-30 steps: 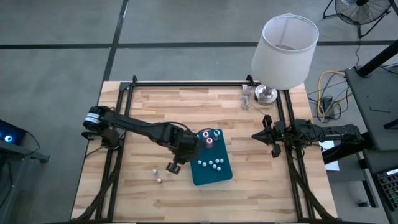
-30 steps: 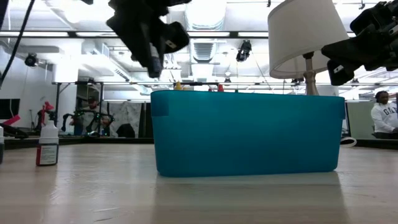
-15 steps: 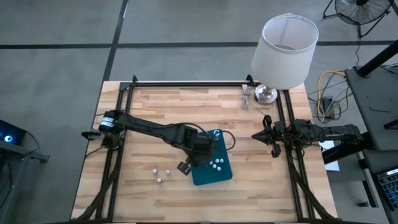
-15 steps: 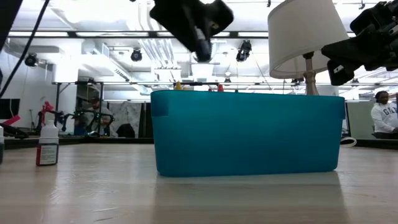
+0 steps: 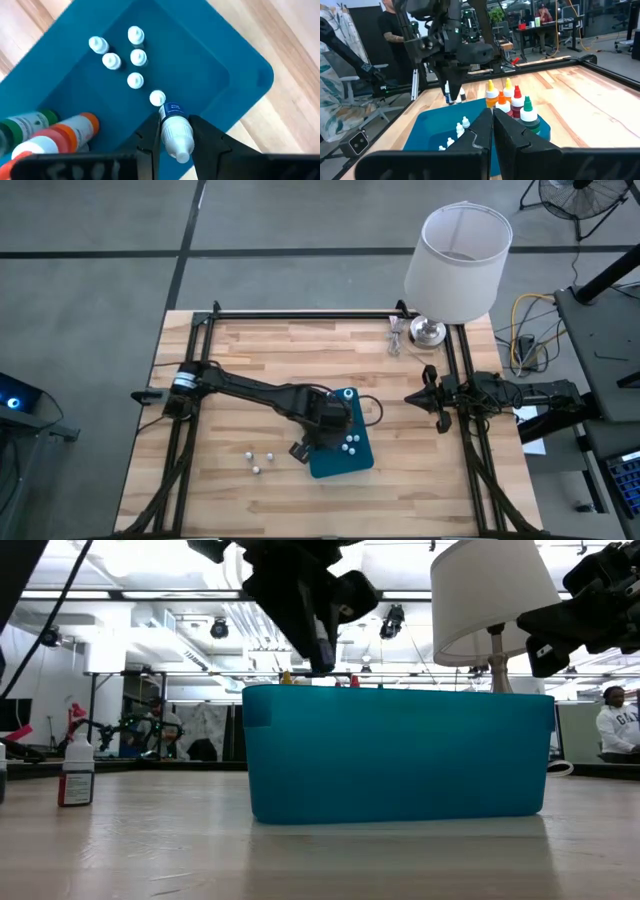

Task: Pick & Place food coloring
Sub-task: Put the small dark blue food coloring bottle into the blue bin

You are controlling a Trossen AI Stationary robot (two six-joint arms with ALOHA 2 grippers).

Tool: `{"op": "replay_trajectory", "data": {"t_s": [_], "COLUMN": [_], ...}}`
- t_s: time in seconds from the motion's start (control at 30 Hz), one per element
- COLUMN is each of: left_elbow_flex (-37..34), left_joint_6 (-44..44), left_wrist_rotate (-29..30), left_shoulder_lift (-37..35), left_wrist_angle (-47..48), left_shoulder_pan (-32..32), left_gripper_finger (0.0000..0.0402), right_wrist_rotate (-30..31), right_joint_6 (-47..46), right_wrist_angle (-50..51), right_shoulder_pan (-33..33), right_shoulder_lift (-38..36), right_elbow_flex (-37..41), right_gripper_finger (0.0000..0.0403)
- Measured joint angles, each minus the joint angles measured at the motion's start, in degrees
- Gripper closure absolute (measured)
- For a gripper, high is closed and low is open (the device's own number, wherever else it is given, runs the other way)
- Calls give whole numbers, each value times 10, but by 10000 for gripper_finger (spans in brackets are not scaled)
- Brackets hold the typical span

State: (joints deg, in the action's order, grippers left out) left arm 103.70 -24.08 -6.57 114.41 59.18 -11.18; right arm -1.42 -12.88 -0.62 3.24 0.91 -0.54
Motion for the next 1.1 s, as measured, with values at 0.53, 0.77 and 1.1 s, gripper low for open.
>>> {"op": "replay_trajectory", "data": {"t_s": [0.53, 0.77, 1.1], "left_elbow_flex": [84, 57, 83], "left_joint_6": [23, 45, 64], "left_wrist_rotate": [0, 0, -1], "left_shoulder_lift": [14, 15, 59], "left_wrist_angle": [37, 43, 52], "left_shoulder_pan": [0, -2, -6], "left_gripper_finger": [342, 342, 341], "right_wrist_rotate": [0, 0, 0], "right_joint_6": [0, 0, 0], "right_wrist_angle": [0, 0, 0], "right_shoulder_pan": [0, 0, 0], "right_shoulder_lift": [0, 0, 0], "right_elbow_flex": [0, 0, 0], "right_gripper_finger": [394, 394, 394]}}
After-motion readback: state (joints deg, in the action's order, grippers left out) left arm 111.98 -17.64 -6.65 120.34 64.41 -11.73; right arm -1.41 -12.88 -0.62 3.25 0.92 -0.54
